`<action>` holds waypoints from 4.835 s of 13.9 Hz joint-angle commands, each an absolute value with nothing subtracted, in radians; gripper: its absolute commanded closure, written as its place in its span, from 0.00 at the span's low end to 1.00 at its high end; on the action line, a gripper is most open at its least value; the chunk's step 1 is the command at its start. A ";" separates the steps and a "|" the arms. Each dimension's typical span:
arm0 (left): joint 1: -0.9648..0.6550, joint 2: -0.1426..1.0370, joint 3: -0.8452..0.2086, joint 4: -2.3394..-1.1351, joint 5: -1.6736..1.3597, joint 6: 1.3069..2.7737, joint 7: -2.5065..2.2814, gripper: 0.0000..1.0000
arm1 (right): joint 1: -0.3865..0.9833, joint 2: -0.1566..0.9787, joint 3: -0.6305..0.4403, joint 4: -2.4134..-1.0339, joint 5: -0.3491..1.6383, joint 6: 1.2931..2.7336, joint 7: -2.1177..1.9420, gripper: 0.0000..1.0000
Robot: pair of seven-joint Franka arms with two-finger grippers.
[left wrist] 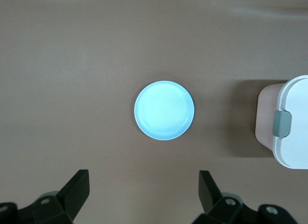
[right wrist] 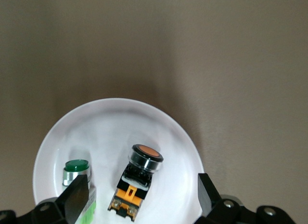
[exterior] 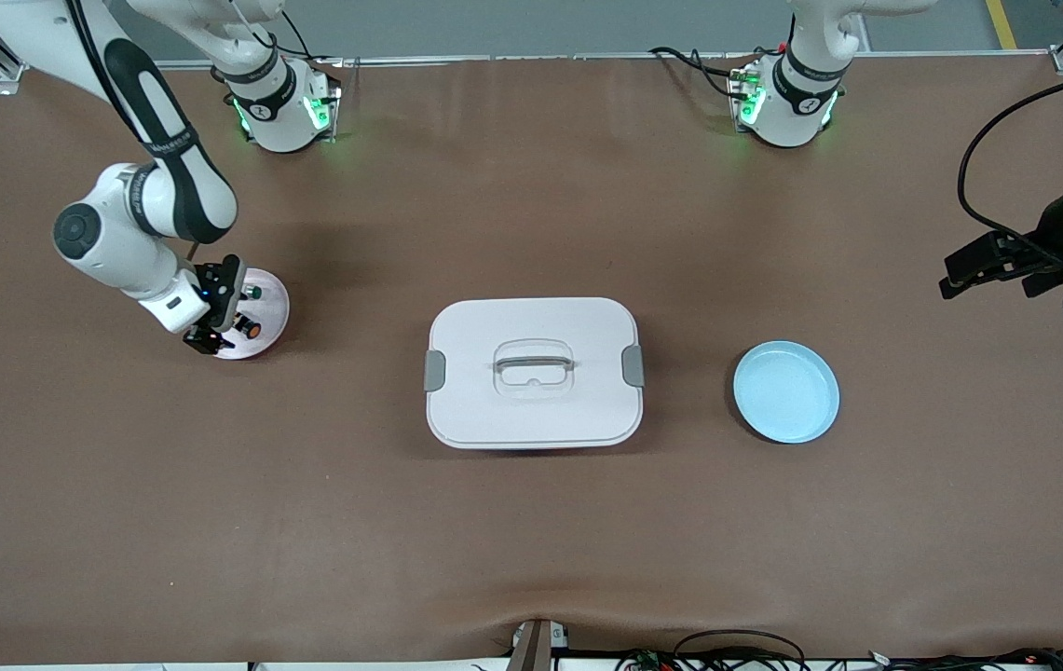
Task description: Transfer orange switch to right arm and place
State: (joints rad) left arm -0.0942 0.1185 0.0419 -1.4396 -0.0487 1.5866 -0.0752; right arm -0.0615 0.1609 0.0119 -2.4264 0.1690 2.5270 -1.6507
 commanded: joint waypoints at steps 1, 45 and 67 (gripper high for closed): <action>-0.094 0.075 0.025 -1.479 -0.003 1.614 -0.058 0.00 | -0.064 0.123 0.011 -2.361 0.186 2.389 -1.637 0.00; -0.083 -0.026 0.015 -1.628 0.002 1.666 -0.055 0.00 | -0.077 0.069 0.009 -1.370 0.010 1.336 0.001 0.00; -0.081 -0.025 0.015 -1.628 0.002 1.663 -0.055 0.00 | -0.077 0.014 0.064 -1.374 -0.071 1.408 -0.071 0.00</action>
State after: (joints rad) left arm -0.0910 -0.0132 0.0255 -1.6233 -0.0193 1.6723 -0.0737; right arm -0.0513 0.0277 0.0530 -1.3715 -0.0547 1.4055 -0.0718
